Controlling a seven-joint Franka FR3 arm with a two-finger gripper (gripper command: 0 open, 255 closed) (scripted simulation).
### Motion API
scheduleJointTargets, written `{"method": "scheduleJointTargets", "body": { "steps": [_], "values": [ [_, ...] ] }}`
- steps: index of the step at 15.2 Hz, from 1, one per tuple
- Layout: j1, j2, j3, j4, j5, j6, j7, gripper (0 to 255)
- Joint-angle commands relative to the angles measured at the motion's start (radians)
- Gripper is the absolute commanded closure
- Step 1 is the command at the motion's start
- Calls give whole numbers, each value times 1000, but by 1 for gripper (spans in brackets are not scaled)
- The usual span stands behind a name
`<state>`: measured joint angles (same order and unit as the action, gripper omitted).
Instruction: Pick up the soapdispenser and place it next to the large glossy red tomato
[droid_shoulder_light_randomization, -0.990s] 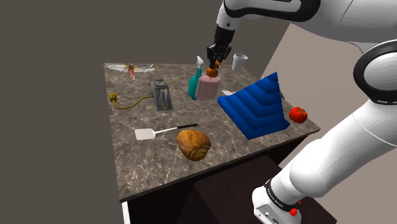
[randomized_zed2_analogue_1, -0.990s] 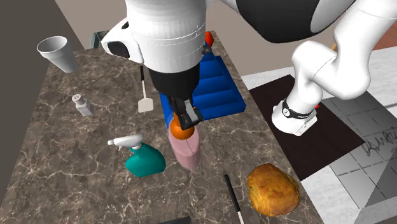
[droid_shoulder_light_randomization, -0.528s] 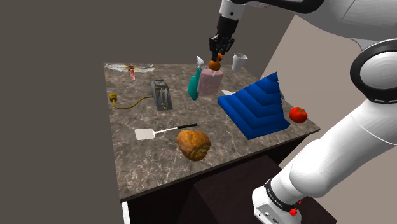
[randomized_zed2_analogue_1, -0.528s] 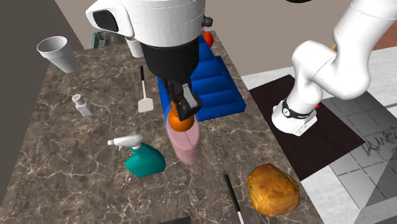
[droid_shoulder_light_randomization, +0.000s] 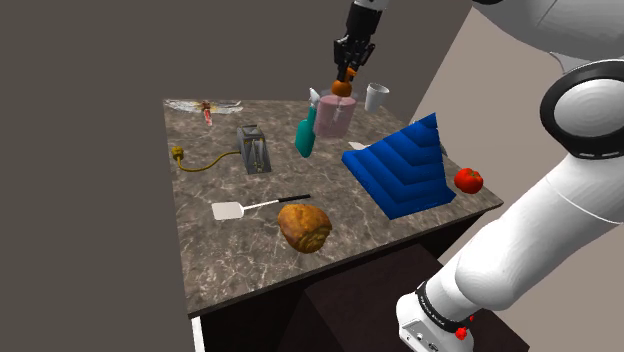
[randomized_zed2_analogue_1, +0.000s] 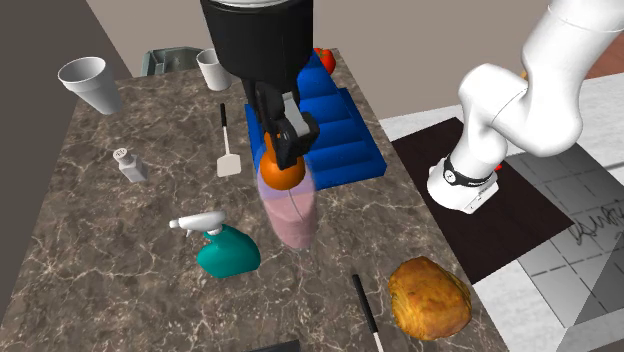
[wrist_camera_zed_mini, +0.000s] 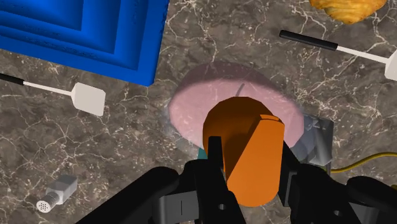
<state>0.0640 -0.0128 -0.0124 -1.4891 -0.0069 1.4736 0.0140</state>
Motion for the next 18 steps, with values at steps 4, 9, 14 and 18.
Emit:
{"method": "scheduleJointTargets", "body": {
  "steps": [4,9,14,18],
  "values": [
    [0,31,0,108,0,-77,0,255],
    [0,76,0,239,1,-163,-1,255],
    [0,137,0,398,1,-261,-2,255],
    [-1,210,-1,567,2,-357,-3,255]
  ]
}}
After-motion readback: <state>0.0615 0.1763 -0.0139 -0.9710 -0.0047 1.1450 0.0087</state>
